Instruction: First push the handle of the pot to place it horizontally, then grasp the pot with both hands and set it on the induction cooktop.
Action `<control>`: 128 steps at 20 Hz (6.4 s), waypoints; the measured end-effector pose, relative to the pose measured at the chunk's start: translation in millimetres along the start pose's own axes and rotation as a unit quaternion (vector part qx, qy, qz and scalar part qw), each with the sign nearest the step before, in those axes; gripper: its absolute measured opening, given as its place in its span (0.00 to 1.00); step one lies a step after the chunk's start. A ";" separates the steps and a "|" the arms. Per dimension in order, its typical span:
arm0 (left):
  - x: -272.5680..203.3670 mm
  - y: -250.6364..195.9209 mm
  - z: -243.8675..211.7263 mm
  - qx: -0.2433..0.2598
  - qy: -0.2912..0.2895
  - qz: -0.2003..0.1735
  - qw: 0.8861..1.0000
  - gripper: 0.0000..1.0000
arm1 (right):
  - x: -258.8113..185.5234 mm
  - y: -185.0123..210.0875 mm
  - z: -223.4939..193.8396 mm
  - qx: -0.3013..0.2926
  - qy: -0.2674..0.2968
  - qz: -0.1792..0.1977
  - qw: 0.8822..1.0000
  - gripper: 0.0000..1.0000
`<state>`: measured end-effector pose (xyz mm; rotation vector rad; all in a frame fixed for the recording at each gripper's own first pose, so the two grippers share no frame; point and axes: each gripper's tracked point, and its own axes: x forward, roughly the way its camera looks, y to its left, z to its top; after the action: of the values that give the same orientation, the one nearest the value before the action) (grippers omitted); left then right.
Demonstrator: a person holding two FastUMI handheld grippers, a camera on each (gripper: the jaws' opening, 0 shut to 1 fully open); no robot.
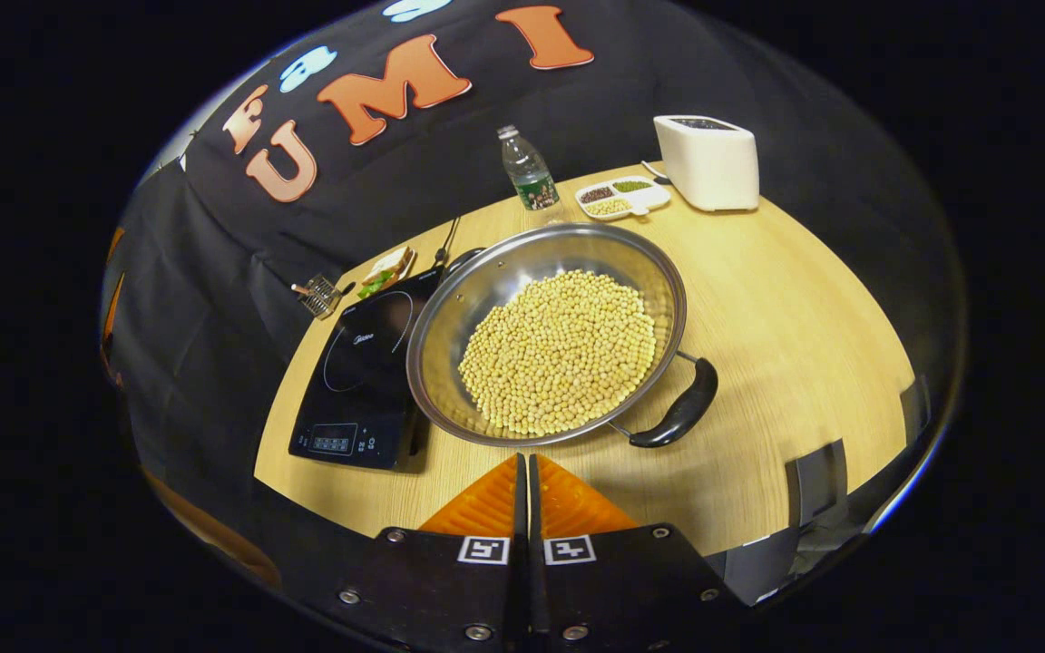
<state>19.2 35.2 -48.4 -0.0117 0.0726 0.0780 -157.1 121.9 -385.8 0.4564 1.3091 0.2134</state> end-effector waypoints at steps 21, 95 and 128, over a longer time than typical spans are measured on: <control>11.2 25.9 -15.9 0.033 0.006 0.027 0.999 0.97 | 48.8 -49.7 -11.4 0.107 0.133 -0.020 0.985 0.00; 31.8 -115.3 -387.7 0.018 0.507 -0.089 0.857 0.96 | 42.7 -97.6 228.1 -0.071 -0.101 -0.130 0.984 0.84; 70.3 -170.0 -527.0 0.046 0.508 -0.094 0.855 0.89 | 130.7 -182.1 199.1 -0.111 -0.031 -0.240 0.964 0.85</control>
<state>64.5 -136.5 -577.6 0.0368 1.1409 -0.1379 49.0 -28.3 -543.4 -0.0507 1.2781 -0.0604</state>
